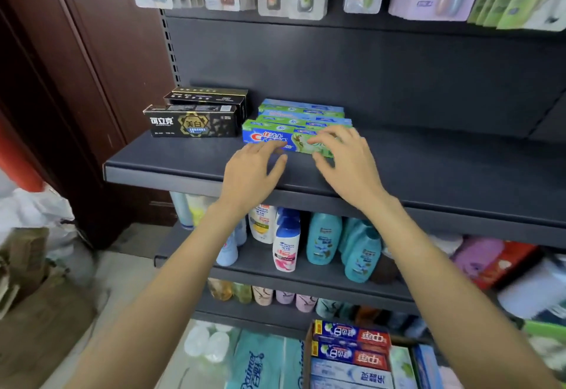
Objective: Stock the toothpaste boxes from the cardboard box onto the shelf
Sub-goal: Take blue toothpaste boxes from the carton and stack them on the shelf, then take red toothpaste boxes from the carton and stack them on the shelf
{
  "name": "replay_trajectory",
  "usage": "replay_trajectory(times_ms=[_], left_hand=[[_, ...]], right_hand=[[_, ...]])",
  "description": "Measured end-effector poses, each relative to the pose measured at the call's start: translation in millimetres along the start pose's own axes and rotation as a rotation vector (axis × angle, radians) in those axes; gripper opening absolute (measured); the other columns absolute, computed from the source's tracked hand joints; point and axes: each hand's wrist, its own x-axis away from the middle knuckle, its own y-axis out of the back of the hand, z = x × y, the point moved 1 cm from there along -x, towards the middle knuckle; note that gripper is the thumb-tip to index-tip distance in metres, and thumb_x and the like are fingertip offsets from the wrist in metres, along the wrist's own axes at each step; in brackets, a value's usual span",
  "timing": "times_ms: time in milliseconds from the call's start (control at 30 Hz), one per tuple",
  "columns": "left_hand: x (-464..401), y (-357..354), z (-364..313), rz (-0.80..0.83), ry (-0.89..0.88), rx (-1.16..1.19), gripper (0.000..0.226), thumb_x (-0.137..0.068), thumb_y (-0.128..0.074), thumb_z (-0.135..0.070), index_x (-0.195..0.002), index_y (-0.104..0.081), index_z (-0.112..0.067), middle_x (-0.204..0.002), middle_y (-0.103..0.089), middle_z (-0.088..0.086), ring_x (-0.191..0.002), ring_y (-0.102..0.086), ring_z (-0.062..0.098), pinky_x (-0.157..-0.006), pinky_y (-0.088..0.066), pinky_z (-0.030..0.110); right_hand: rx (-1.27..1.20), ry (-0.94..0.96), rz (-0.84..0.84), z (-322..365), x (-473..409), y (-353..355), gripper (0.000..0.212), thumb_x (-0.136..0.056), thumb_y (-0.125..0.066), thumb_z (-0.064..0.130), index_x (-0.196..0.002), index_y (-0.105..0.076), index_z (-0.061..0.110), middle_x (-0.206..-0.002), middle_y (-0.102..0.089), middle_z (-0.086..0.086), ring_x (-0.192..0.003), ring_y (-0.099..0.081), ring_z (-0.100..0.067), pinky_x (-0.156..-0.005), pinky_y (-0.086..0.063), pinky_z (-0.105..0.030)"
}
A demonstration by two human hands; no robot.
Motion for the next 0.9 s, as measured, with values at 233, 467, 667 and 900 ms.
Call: replay_trajectory(times_ms=[233,467,667,900], left_hand=[[116,-10,-65,0.011,-0.059,0.476,0.028,-0.096,-0.041,-0.033,-0.097,-0.066,-0.021,-0.064,-0.062,-0.010,-0.060,-0.060,0.008,-0.058,-0.049,0.030],[224,-124,-57,0.696,0.025,0.300,0.034,-0.088,-0.050,-0.032,-0.121,-0.055,-0.023,-0.096,-0.066,-0.008,-0.088,-0.060,0.010,-0.076,-0.051,0.034],[282,-223,-47,1.049,0.041,-0.025,0.058,-0.089,-0.054,-0.027,-0.142,-0.033,-0.017,-0.135,-0.043,0.009,-0.124,-0.038,0.028,-0.105,-0.033,0.037],[289,-293,-56,1.053,-0.046,-0.119,0.071,-0.092,-0.053,-0.026,-0.149,-0.014,-0.012,-0.153,-0.023,0.006,-0.141,-0.020,0.024,-0.115,-0.013,0.037]], right_hand=[[-0.131,-0.176,0.018,7,182,31,0.022,-0.088,-0.051,0.020,-0.101,-0.068,0.014,-0.091,-0.069,0.002,-0.081,-0.063,-0.015,-0.072,-0.050,-0.030],[-0.069,-0.599,0.581,-60,352,-18,0.021,-0.084,-0.060,0.010,-0.103,-0.067,0.015,-0.094,-0.068,-0.004,-0.090,-0.063,-0.030,-0.070,-0.051,-0.036],[-0.007,-0.545,0.707,-100,404,-46,0.031,-0.073,-0.066,0.001,-0.103,-0.068,0.010,-0.095,-0.067,-0.010,-0.091,-0.062,-0.035,-0.078,-0.055,-0.041],[0.044,-0.535,0.892,-145,396,-97,0.060,-0.088,-0.055,0.012,-0.144,-0.032,0.012,-0.148,-0.034,-0.007,-0.134,-0.032,-0.026,-0.110,-0.026,-0.036]])
